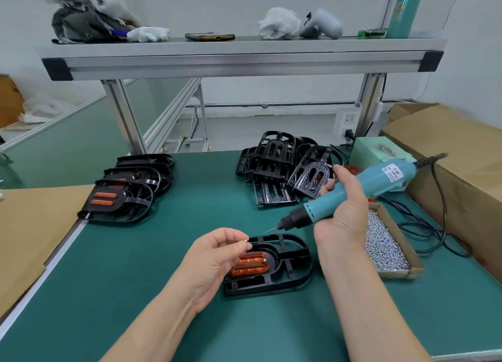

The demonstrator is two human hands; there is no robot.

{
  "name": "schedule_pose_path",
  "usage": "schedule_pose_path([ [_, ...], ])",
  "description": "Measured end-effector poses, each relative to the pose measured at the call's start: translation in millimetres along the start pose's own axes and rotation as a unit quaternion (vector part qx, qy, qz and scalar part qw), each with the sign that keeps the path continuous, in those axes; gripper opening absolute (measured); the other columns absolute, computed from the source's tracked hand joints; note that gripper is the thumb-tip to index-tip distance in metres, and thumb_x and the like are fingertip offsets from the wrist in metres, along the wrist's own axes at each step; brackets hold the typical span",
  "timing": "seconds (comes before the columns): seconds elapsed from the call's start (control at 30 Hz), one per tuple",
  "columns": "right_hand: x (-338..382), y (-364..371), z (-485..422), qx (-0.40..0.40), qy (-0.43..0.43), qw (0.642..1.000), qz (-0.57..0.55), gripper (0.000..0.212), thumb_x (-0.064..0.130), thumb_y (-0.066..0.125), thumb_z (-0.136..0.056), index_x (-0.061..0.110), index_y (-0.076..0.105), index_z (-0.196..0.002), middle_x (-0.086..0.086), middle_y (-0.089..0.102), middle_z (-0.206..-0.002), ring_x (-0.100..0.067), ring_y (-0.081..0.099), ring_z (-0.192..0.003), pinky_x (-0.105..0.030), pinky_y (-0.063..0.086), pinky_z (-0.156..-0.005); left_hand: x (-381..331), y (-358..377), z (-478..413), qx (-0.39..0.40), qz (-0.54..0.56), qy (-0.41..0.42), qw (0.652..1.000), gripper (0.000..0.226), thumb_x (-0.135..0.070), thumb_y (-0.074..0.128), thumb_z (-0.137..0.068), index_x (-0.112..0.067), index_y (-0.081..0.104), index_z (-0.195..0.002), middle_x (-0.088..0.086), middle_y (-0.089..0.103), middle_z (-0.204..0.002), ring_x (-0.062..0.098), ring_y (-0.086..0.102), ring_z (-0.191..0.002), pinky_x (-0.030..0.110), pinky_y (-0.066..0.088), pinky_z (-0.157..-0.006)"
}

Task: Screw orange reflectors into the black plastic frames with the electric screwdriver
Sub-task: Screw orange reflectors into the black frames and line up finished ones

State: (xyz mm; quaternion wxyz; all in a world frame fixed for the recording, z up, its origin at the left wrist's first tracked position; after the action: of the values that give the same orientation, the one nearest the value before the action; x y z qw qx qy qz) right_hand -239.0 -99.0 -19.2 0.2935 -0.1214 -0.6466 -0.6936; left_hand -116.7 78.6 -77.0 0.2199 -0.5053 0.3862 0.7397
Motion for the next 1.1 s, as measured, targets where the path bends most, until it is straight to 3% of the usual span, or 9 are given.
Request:
schedule_pose_path([
  [0.1,-4.9,10.6,10.7,0.009,0.013,1.0,0.007,0.023,0.002,0.072,-0.083,0.014,0.058,-0.095,0.003,0.058,-0.072,-0.006,0.055,-0.055,-0.018,0.05,-0.058,1.7,2.1,1.4,-0.009,0.014,-0.003,1.0,0.023,-0.004,0.074,-0.068,0.001,0.067,-0.09,0.015,0.069,-0.083,0.019,0.066,-0.075,0.03,0.052,-0.078],
  [0.3,-14.6,19.2,29.7,0.029,-0.013,0.999,0.012,0.029,0.004,0.073,-0.085,0.01,0.055,-0.105,0.004,0.058,-0.072,-0.006,0.056,-0.057,-0.019,0.05,-0.057,2.6,0.8,3.2,-0.021,0.019,-0.008,1.0,0.009,0.003,0.067,-0.082,0.0,0.068,-0.09,0.011,0.071,-0.081,0.014,0.065,-0.073,0.025,0.051,-0.072],
  [0.5,-15.2,26.4,39.6,0.048,-0.062,0.997,0.023,0.021,0.002,0.072,-0.086,0.015,0.056,-0.088,0.007,0.058,-0.069,-0.005,0.054,-0.055,-0.019,0.048,-0.055,1.6,4.7,6.0,-0.014,0.038,-0.003,0.999,0.011,0.001,0.068,-0.078,0.001,0.068,-0.088,0.013,0.071,-0.078,0.014,0.065,-0.069,0.02,0.054,-0.062],
  [0.87,-16.3,25.6,43.9,0.051,-0.078,0.995,0.033,0.022,0.003,0.072,-0.085,0.018,0.056,-0.083,0.008,0.057,-0.063,-0.005,0.053,-0.054,-0.019,0.049,-0.055,3.5,1.0,8.1,-0.021,0.042,-0.009,0.999,0.009,0.006,0.064,-0.085,-0.001,0.069,-0.087,0.011,0.071,-0.078,0.015,0.063,-0.072,0.021,0.053,-0.067],
  [1.1,-17.8,23.0,48.0,0.049,-0.07,0.996,0.028,0.022,0.002,0.071,-0.086,0.018,0.056,-0.082,0.011,0.06,-0.061,-0.005,0.054,-0.054,-0.017,0.048,-0.054,5.3,0.8,8.5,-0.034,0.081,-0.002,0.996,0.015,0.001,0.069,-0.069,0.001,0.069,-0.084,0.014,0.07,-0.077,0.016,0.066,-0.069,0.02,0.055,-0.062],
])
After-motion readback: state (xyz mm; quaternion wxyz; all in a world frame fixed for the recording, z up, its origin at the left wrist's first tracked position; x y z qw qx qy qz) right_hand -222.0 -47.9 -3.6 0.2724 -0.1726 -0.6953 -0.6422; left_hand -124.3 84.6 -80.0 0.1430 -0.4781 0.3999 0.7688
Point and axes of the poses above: each hand's wrist, its own z-axis away from the middle knuckle, its own y-axis out of the palm, x = y × z, the point moved 3 cm from there along -z, towards the middle knuckle
